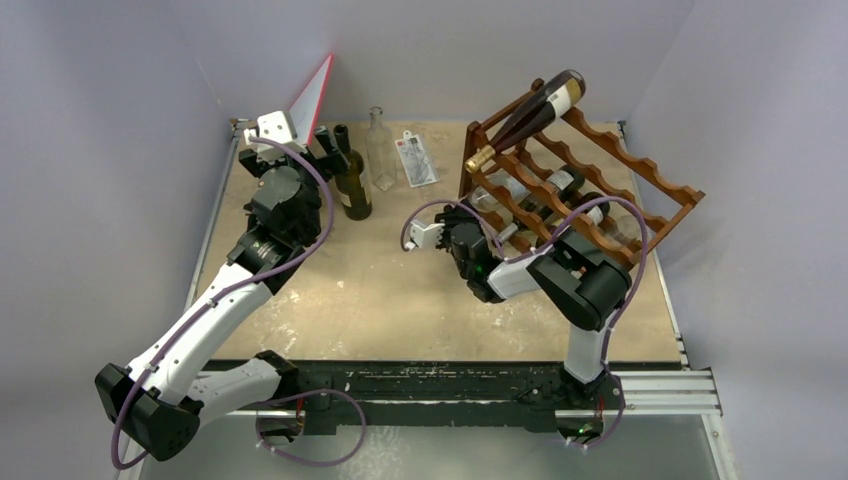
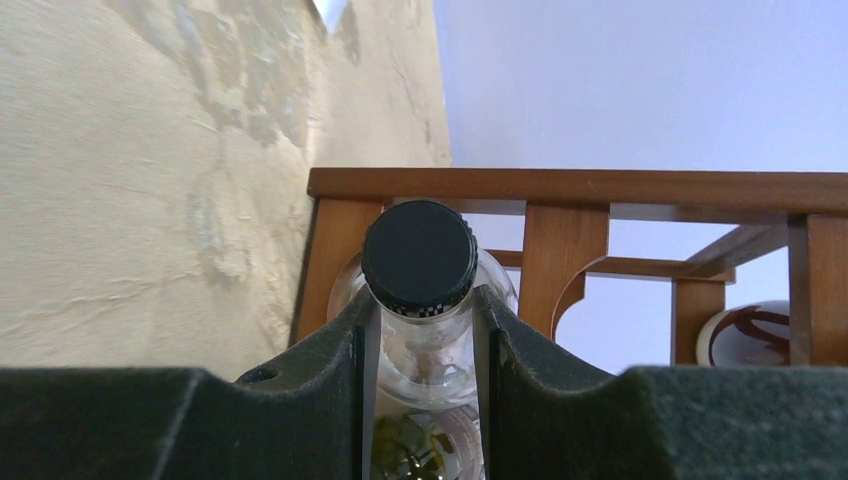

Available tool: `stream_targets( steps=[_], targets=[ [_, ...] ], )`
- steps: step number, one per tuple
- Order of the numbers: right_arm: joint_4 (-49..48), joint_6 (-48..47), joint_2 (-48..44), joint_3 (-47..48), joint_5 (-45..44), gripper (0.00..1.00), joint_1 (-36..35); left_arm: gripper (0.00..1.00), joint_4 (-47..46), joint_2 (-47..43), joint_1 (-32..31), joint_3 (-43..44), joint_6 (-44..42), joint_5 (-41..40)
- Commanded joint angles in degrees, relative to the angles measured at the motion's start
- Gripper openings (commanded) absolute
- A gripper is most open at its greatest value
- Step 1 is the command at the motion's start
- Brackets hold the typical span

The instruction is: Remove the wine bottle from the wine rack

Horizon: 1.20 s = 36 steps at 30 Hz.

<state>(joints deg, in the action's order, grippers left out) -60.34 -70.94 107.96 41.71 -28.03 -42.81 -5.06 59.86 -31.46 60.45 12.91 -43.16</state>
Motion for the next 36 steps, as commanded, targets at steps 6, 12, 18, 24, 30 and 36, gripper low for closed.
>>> stream_targets(
  steps=[6, 12, 18, 24, 30, 36],
  targets=[
    [5.7, 7.8, -5.1, 2.4, 7.7, 0.00, -5.3, 1.00, -2.0, -1.2, 0.9, 2.1, 1.1, 1.0],
    [5.3, -0.3, -1.0, 1.4, 7.3, 0.00, -7.6, 1.00, -1.9, -0.8, 1.0, 2.2, 1.0, 0.6],
    [12.8, 2.2, 1.5, 4.1, 13.3, 0.00, -9.4, 1.00, -1.8, -0.8, 1.1, 2.2, 1.0, 0.5],
    [11.9, 5.9, 5.7, 5.6, 13.7, 0.00, -9.8, 1.00, -1.8, -0.7, 1.1, 2.2, 1.3, 1.1],
    [8.4, 5.3, 5.2, 4.7, 10.7, 0.00, -5.4, 1.00, -1.4, -0.4, 1.2, 2.5, 1.7, 1.9],
    [8.4, 6.2, 3.5, 5.8, 13.9, 0.00, 1.7, 1.00, -1.2, -0.4, 1.5, 2.6, 2.1, 2.1]
  ],
)
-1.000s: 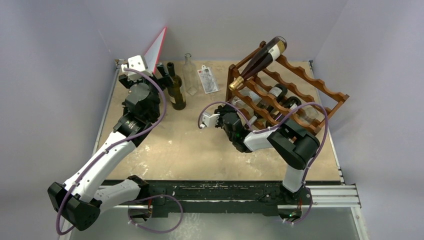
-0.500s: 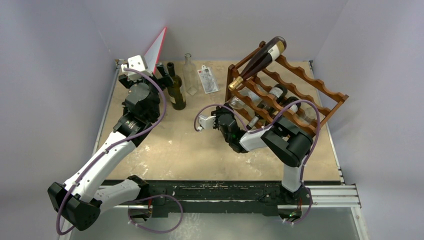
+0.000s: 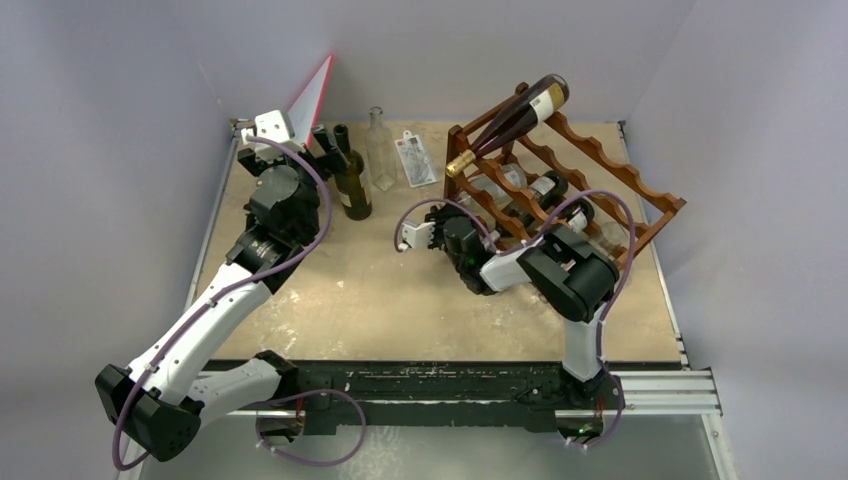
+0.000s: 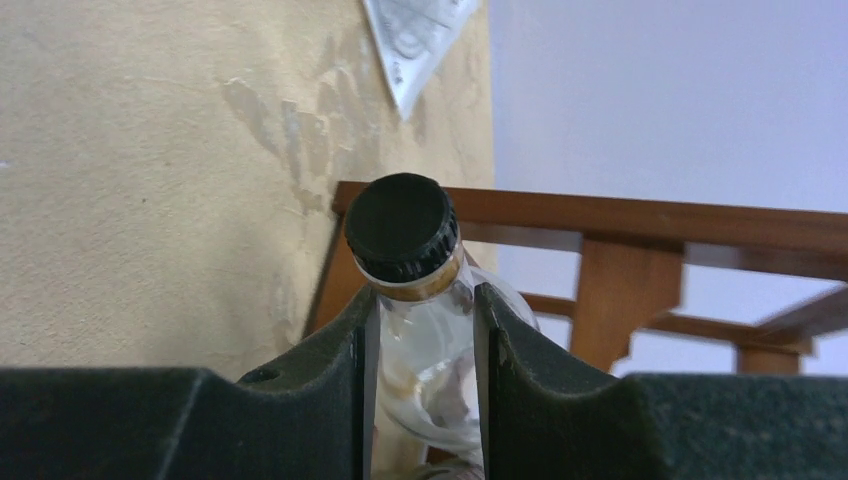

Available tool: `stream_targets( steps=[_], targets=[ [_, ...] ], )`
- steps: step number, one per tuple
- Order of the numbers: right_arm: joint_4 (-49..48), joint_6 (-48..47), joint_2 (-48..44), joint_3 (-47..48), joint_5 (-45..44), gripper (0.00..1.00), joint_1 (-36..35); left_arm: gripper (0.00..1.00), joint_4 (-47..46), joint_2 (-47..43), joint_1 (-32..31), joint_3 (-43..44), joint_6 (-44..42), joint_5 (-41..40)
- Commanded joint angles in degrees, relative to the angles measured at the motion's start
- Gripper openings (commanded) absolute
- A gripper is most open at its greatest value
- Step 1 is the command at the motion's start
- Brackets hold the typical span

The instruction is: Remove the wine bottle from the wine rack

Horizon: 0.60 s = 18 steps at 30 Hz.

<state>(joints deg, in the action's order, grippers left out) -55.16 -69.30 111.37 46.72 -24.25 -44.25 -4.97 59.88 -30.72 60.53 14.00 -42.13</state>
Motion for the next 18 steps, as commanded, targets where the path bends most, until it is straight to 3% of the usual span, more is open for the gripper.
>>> stream_targets(
  steps=[1, 3, 5, 8, 12, 14, 18],
  targets=[
    [3.4, 4.4, 0.2, 1.1, 10.4, 0.00, 4.0, 1.00, -1.4, -0.5, 0.7, 2.5, 1.1, 1.2],
    [4.3, 3.7, 0.6, 2.0, 11.0, 0.01, 4.7, 1.00, -1.3, -0.5, 0.8, 2.5, 1.1, 1.3],
    [7.0, 3.6, 0.5, 3.4, 10.0, 0.12, 4.6, 1.00, -1.3, -0.3, 0.9, 2.6, 1.3, 1.3],
    [9.8, 6.9, -2.6, 3.2, 13.1, 0.46, 4.1, 1.00, -1.2, -0.4, 0.9, 2.6, 1.4, 1.5],
    [12.8, 10.6, -10.4, 1.1, 16.1, 0.68, 2.5, 1.00, -1.2, -0.4, 1.1, 2.6, 1.5, 1.5],
    [17.8, 12.4, -14.5, 1.6, 19.7, 0.98, 2.2, 1.00, -1.2, -0.4, 1.3, 2.7, 1.8, 1.9],
    [26.1, 13.8, -22.3, 1.8, 25.3, 1.00, 1.6, 1.00, -1.1, -0.3, 1.5, 2.7, 2.0, 2.1]
  ],
)
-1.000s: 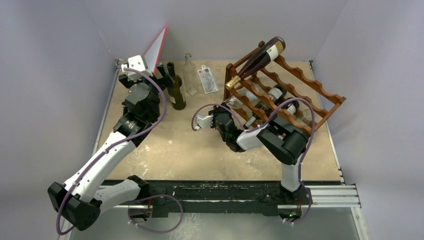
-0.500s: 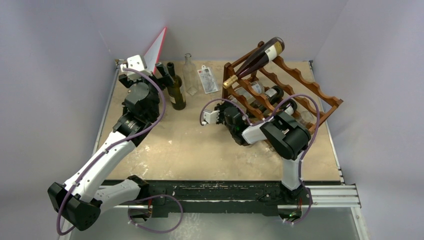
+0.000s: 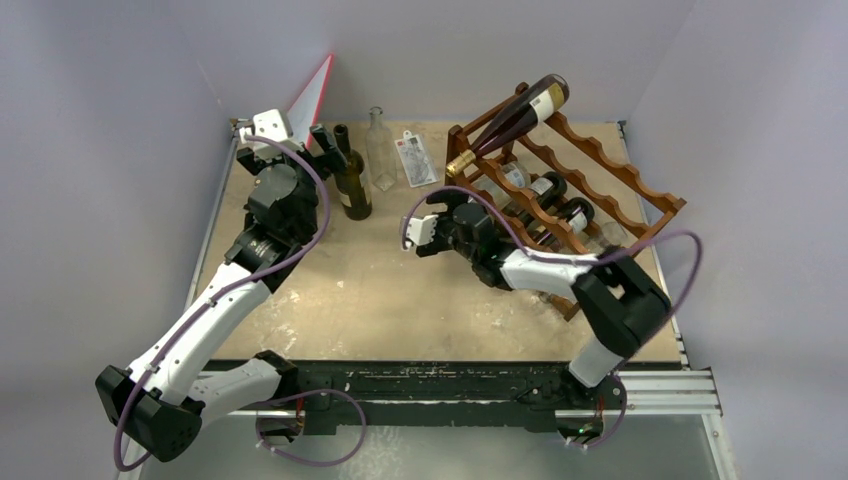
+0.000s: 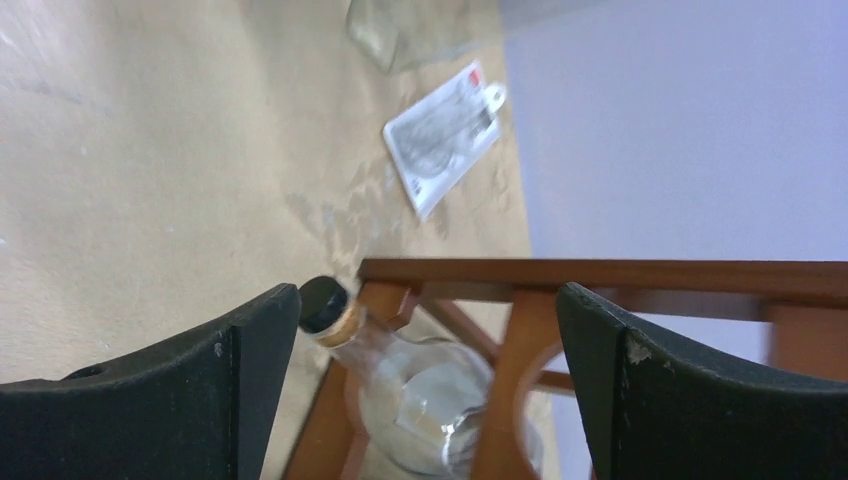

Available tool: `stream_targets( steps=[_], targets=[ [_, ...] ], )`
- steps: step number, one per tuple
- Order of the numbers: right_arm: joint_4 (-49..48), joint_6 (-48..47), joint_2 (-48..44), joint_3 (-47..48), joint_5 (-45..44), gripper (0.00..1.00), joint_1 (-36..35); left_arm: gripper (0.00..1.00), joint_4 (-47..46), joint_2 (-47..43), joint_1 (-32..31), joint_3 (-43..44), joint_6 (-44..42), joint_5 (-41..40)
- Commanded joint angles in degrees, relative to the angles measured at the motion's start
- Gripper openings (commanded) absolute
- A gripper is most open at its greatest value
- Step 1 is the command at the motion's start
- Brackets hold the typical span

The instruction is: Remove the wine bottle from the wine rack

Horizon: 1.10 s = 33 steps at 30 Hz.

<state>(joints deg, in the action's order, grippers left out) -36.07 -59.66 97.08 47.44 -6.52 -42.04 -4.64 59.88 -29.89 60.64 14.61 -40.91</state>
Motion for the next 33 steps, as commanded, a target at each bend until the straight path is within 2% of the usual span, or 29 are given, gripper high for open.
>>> stream_targets(
  steps=[1, 5, 8, 19, 23, 26, 27, 33],
  targets=[
    [9.0, 4.3, -9.9, 1.1, 9.2, 1.00, -0.7, 1.00, -1.3, -0.3, 0.7, 2.6, 1.4, 0.8],
    [14.2, 7.2, -14.8, 0.9, 12.3, 1.00, -0.7, 1.00, -1.3, -0.6, 0.7, 2.6, 1.6, 0.8],
    [13.4, 10.3, -16.0, -0.3, 12.7, 0.99, 0.6, 1.00, -1.2, -0.6, 0.7, 2.7, 1.8, 1.0],
    [12.5, 11.6, -11.2, 0.1, 12.2, 0.79, 3.9, 1.00, -1.2, -0.1, 0.7, 2.6, 1.9, 0.9],
    [13.0, 7.9, -8.9, 0.0, 5.1, 0.64, 4.2, 1.00, -1.2, -0.1, 0.7, 2.5, 2.2, 1.3],
    [9.6, 6.1, -8.9, -2.0, 1.0, 0.43, 4.4, 1.00, -1.3, -0.1, 0.7, 2.4, 2.2, 1.2],
    [8.2, 5.3, -8.6, -2.5, -0.8, 0.40, 4.5, 1.00, -1.3, 0.0, 0.7, 2.4, 2.2, 1.2],
    [8.3, 4.5, -5.1, -0.7, -6.6, 0.32, 7.0, 1.00, -1.2, 0.3, 0.7, 2.5, 2.5, 1.7]
  ],
)
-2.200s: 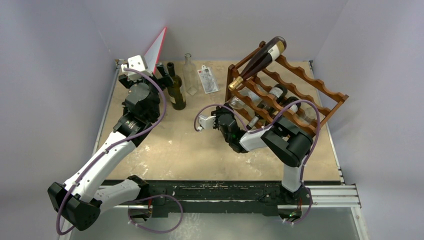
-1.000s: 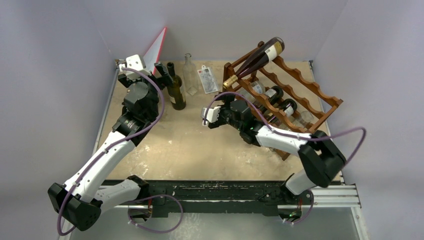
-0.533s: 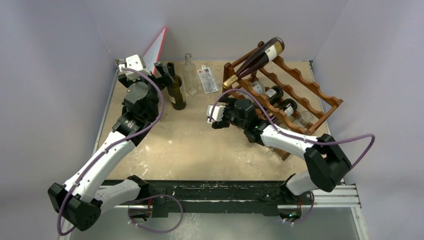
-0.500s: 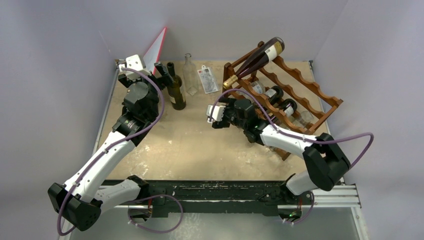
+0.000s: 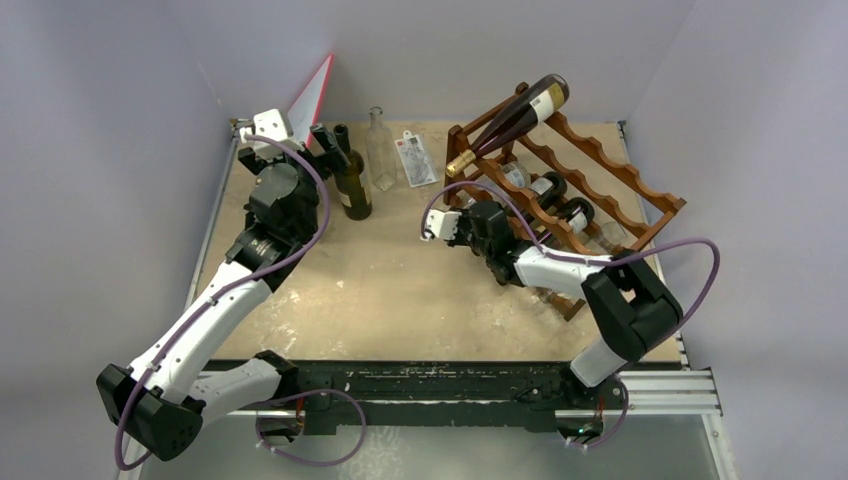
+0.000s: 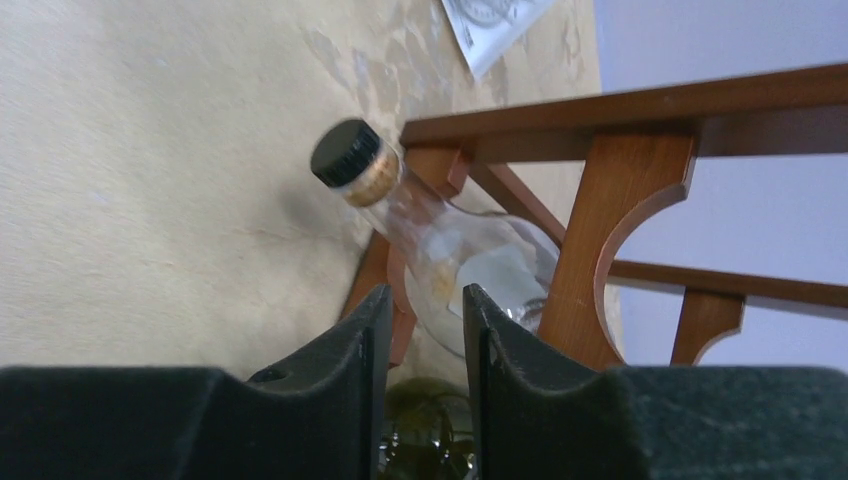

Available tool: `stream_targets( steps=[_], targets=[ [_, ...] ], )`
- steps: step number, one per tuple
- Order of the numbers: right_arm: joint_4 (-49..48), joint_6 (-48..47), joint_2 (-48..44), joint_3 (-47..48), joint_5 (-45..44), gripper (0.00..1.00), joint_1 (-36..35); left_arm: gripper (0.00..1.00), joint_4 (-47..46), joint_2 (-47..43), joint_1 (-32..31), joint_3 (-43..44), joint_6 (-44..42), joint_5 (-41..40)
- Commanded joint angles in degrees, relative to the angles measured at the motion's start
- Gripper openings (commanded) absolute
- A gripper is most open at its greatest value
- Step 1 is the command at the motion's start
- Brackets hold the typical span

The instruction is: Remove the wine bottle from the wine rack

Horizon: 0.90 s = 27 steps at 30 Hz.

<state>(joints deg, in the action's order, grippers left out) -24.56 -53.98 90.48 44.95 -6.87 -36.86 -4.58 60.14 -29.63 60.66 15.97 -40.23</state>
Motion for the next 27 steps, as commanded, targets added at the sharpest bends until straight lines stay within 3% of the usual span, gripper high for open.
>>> stream_targets(
  steps=[1, 7, 22, 26, 27],
  targets=[
    [-4.3, -1.1, 1.7, 1.7, -6.9, 0.32, 2.5, 1.00, -1.3, 0.0, 0.5, 2.4, 1.2, 1.0],
    [-6.8, -1.3, 3.3, 1.7, -10.6, 0.30, 6.3, 1.00, -1.3, 0.1, 0.4, 2.5, 1.2, 1.0],
    [-9.3, -0.3, 2.1, 1.0, -8.3, 0.30, 13.2, 1.00, -1.1, 0.1, 0.4, 2.6, 1.5, 1.4],
    [-2.4, -0.6, 0.6, 3.7, -1.9, 0.34, 12.6, 1.00, -1.0, 0.0, 0.4, 2.7, 1.6, 1.6],
    [0.6, 0.0, -0.4, 5.4, 0.8, 0.41, 11.7, 1.00, -1.0, 0.0, 0.4, 2.7, 1.6, 1.6]
  ],
)
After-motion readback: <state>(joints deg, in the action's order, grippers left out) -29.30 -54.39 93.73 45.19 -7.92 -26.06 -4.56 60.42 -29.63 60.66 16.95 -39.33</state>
